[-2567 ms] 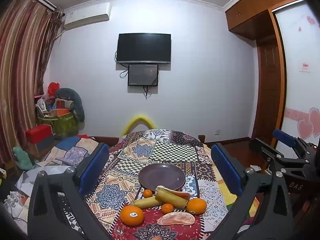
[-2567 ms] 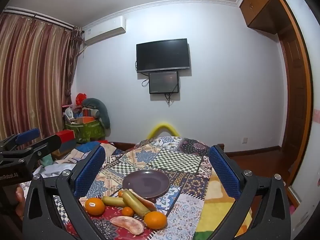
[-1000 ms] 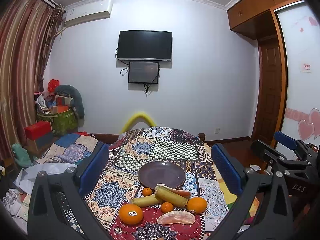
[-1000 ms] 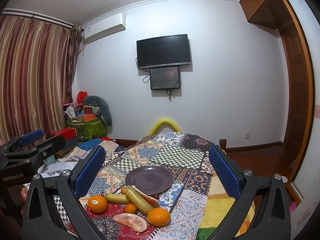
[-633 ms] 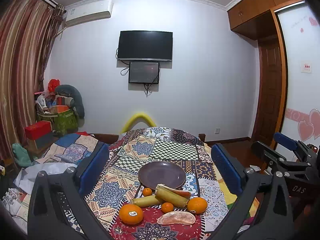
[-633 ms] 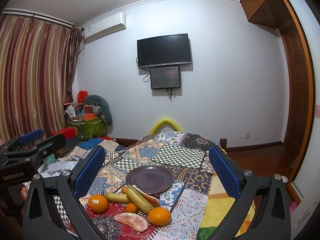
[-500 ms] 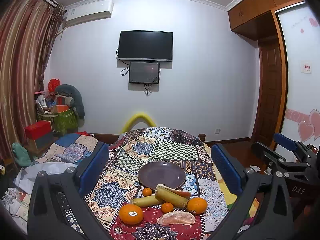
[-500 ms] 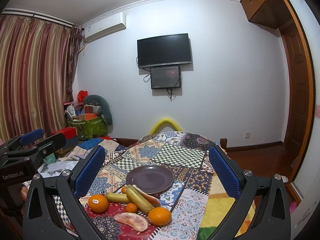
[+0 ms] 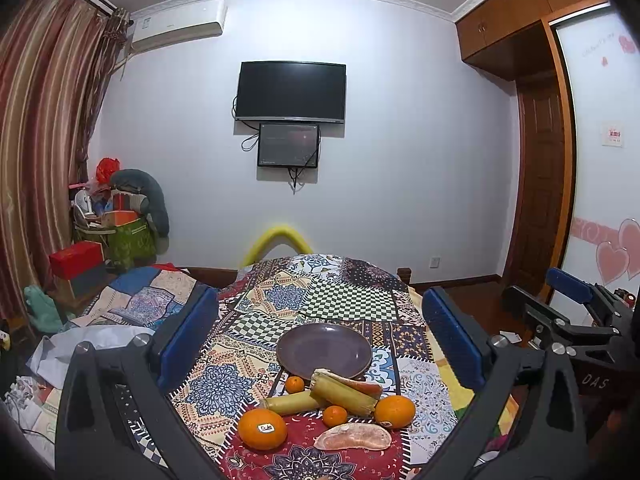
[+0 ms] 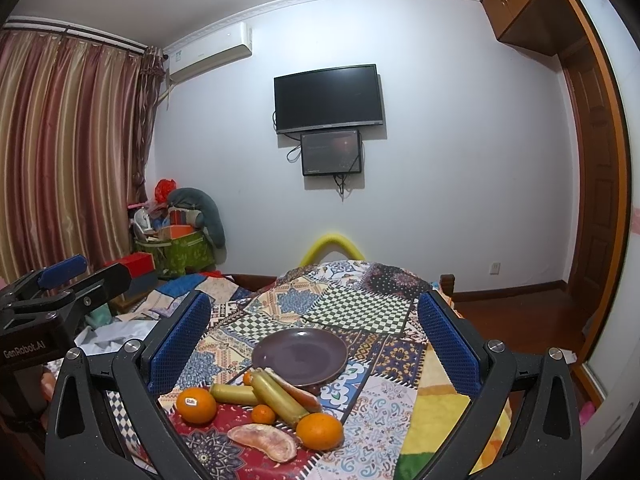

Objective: Organize fruits

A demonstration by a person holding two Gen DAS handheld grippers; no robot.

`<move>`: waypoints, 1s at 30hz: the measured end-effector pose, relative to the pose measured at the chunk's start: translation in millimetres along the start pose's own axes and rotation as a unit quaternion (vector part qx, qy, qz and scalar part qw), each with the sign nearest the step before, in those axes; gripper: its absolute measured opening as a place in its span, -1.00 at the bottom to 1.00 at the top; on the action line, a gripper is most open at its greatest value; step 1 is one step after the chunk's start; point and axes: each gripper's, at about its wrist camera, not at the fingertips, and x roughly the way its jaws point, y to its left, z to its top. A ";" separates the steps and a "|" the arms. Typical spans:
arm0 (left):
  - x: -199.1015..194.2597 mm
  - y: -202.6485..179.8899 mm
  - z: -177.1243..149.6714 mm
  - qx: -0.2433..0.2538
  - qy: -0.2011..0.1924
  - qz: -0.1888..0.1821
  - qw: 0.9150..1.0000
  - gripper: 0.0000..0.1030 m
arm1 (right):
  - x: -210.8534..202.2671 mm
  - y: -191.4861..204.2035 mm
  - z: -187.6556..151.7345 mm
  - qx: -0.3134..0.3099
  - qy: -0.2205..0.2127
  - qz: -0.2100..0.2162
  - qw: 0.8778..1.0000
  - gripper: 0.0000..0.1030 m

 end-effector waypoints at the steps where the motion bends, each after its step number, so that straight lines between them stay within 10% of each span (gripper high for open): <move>1: 0.1 0.0 0.0 0.000 0.000 0.000 1.000 1.00 | 0.2 0.1 -0.4 0.000 0.001 0.000 1.000 1.00; 15: 18.2 11.0 -12.2 -0.002 0.027 0.013 1.000 1.00 | 19.5 -1.7 -12.2 0.001 0.037 -0.001 0.999 1.00; 30: 77.8 45.0 -62.7 -0.020 0.131 0.046 0.990 1.00 | 87.4 -2.3 -79.0 -0.026 0.196 0.017 0.980 1.00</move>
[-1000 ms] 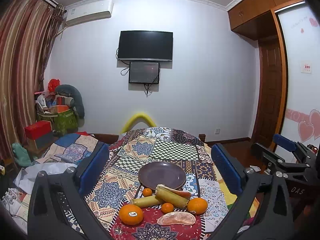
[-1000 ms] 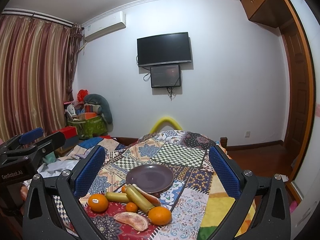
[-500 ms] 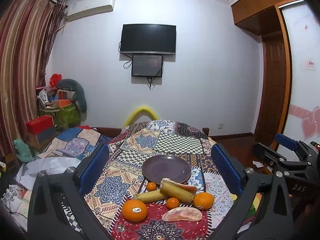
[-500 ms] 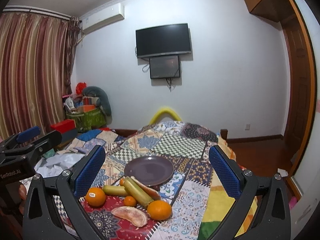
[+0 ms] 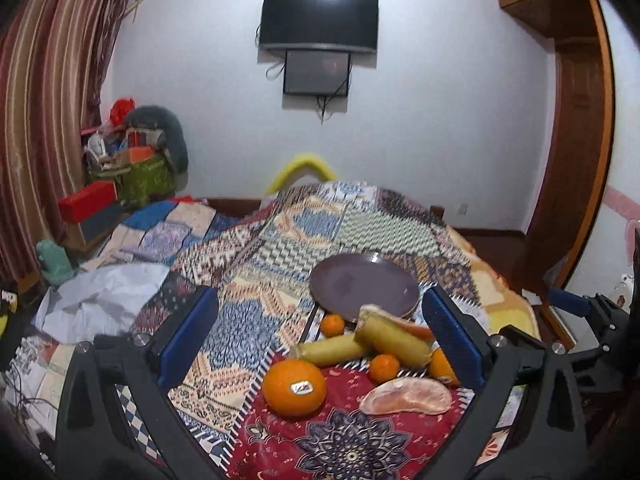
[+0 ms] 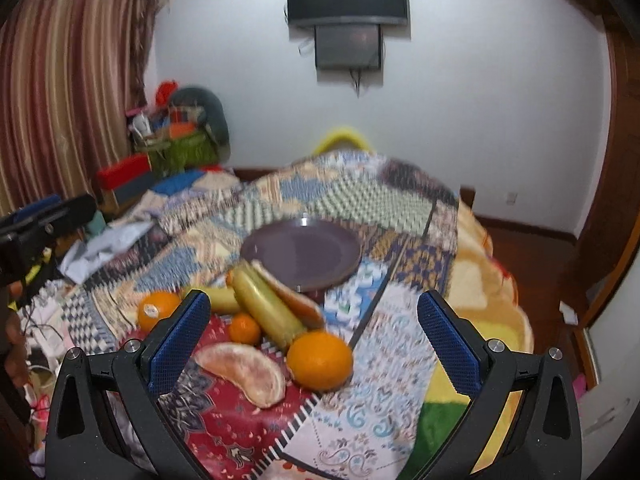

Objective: Organize fruits
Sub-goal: 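Grasp the Dole-stickered orange with the left tool while the right tool grasps the plain large orange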

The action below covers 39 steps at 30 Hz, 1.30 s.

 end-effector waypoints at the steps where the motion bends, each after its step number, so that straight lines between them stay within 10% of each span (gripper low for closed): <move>1: 5.9 1.6 -2.9 0.000 0.009 0.002 1.000 1.00 | 5.3 -0.5 -3.3 0.002 0.011 0.000 1.000 1.00; 15: 82.0 24.3 -53.2 -0.017 0.136 0.011 0.990 1.00 | 61.1 -22.0 -30.1 0.047 0.110 -0.005 0.993 0.97; 26: 116.6 27.9 -81.5 -0.013 0.194 0.012 0.981 1.00 | 89.4 -24.1 -45.7 0.061 0.163 0.034 0.984 0.50; 39: 136.2 30.1 -89.3 -0.028 0.225 -0.010 0.974 0.44 | 101.8 -27.1 -46.7 0.074 0.172 0.053 0.981 0.34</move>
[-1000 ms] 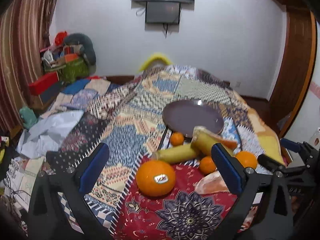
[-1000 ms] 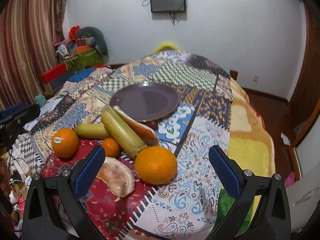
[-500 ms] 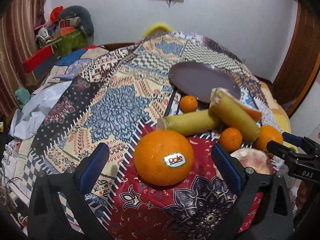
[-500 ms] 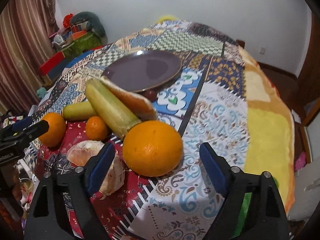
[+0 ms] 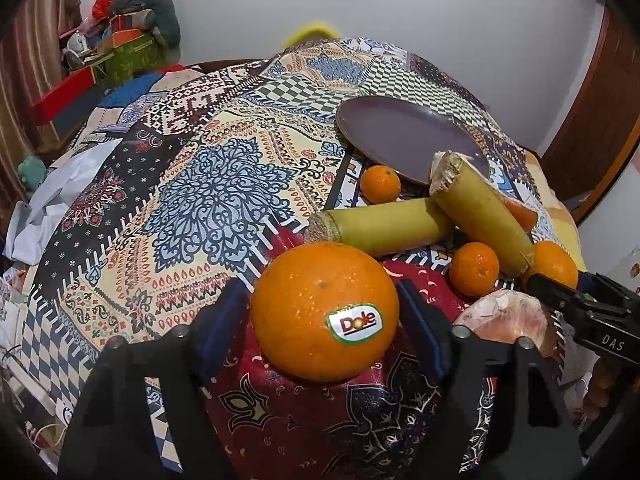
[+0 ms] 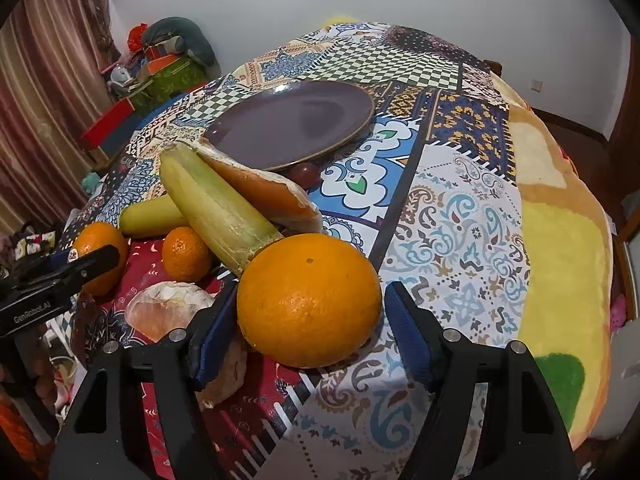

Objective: Organize fruits
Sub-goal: 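Grasp the Dole-stickered orange with the left tool while the right tool grasps the plain large orange, then carry both oranges onto the dark plate and open both tools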

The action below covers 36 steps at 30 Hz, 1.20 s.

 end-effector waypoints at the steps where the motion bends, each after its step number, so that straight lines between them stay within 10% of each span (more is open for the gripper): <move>1: 0.8 0.1 0.3 -0.001 0.003 -0.004 1.000 0.37 | 0.2 0.8 0.4 -0.001 0.000 0.000 1.000 0.26; 16: -9.2 -3.3 3.2 -0.002 0.003 -0.009 1.000 0.34 | -12.9 -0.9 6.7 0.001 -0.011 -0.007 1.000 0.23; 36: -60.2 -37.4 63.6 0.032 -0.111 -0.026 0.993 0.34 | -64.4 7.1 59.0 -0.009 -0.127 -0.012 0.992 0.23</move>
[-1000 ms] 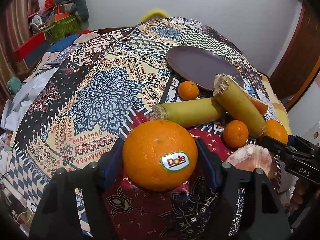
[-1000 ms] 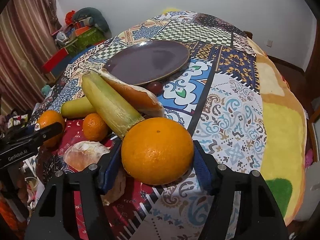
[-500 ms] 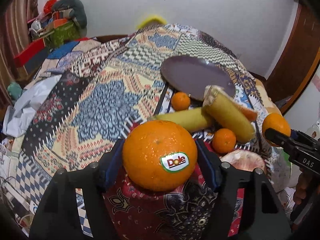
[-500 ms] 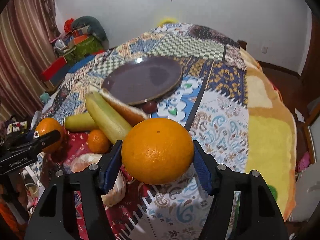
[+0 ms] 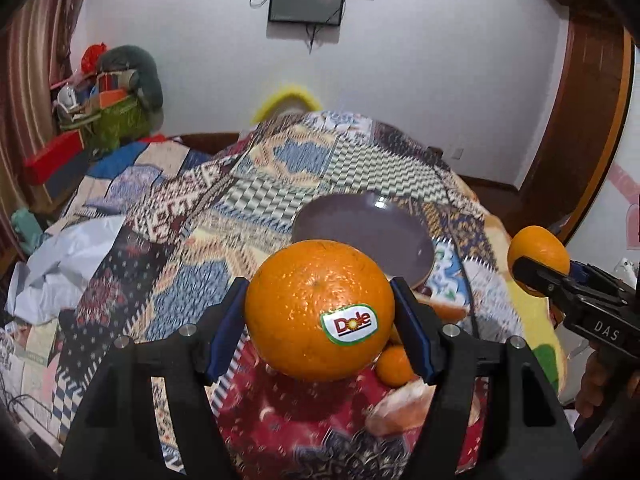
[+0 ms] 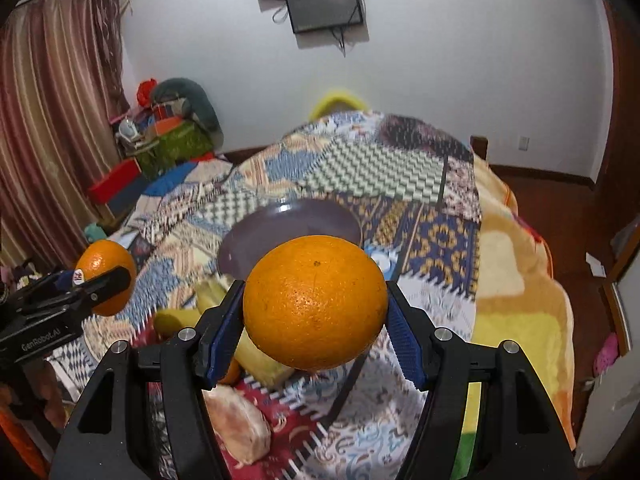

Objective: Organize fruits
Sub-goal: 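Carry both oranges onto the dark plate and open both tools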

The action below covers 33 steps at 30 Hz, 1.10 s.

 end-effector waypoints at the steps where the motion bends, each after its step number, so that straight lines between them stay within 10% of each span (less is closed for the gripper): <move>1: 0.3 -1.9 3.5 0.001 -0.004 -0.002 1.000 0.34 | -0.7 0.8 3.0 -0.001 -0.005 0.000 1.000 0.23; 16: 25.5 -16.6 51.2 0.018 -0.037 -0.017 0.999 0.34 | 15.3 2.0 39.2 -0.024 -0.049 -0.004 0.999 0.23; 33: 118.6 -3.7 87.2 0.012 0.018 -0.024 0.999 0.34 | 101.1 -6.6 71.6 -0.054 -0.015 -0.020 0.998 0.23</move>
